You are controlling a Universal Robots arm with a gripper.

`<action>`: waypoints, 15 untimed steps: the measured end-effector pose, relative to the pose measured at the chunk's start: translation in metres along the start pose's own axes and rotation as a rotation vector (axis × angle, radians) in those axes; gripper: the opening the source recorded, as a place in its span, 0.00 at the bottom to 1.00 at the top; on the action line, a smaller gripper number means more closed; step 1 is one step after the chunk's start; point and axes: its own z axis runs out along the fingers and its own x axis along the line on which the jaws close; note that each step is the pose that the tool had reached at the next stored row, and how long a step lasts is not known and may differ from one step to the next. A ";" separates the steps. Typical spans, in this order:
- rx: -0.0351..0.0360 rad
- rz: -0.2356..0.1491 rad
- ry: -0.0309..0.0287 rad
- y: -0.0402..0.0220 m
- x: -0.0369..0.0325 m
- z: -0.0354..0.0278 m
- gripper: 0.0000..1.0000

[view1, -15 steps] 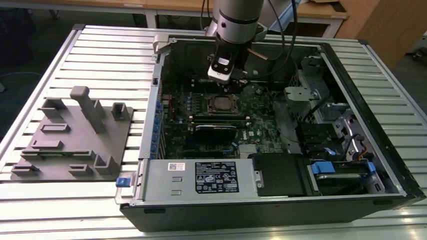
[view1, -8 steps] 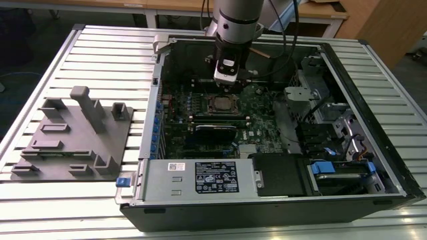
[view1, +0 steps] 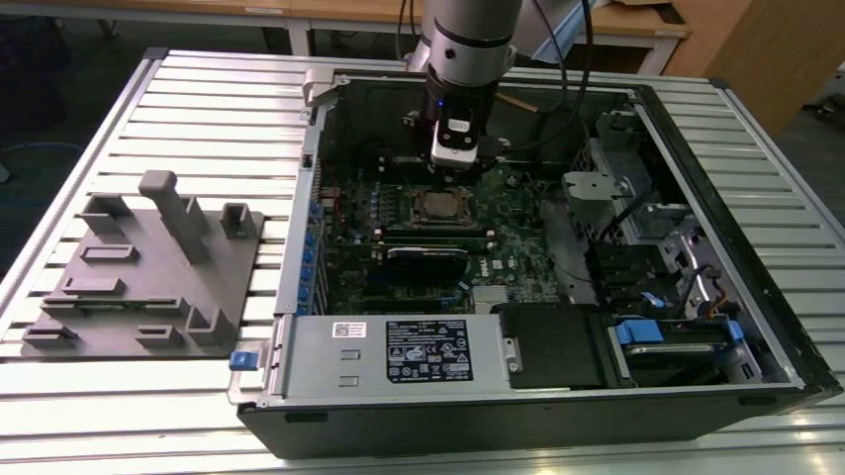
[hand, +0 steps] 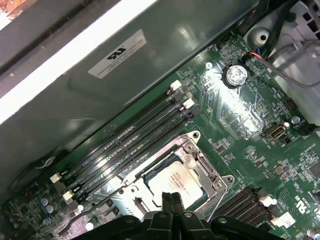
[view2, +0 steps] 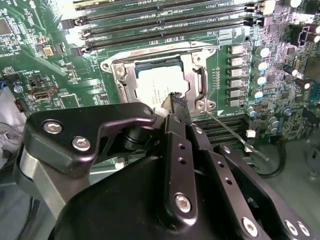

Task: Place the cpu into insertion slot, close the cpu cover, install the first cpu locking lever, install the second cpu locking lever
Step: 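Install the first cpu locking lever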

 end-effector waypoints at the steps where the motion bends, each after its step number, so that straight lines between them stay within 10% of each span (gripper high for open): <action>1: 0.0000 0.000 0.0000 0.0000 0.0000 0.0000 0.11; 15: 0.0003 -0.007 0.0000 0.0000 0.0000 0.0000 0.11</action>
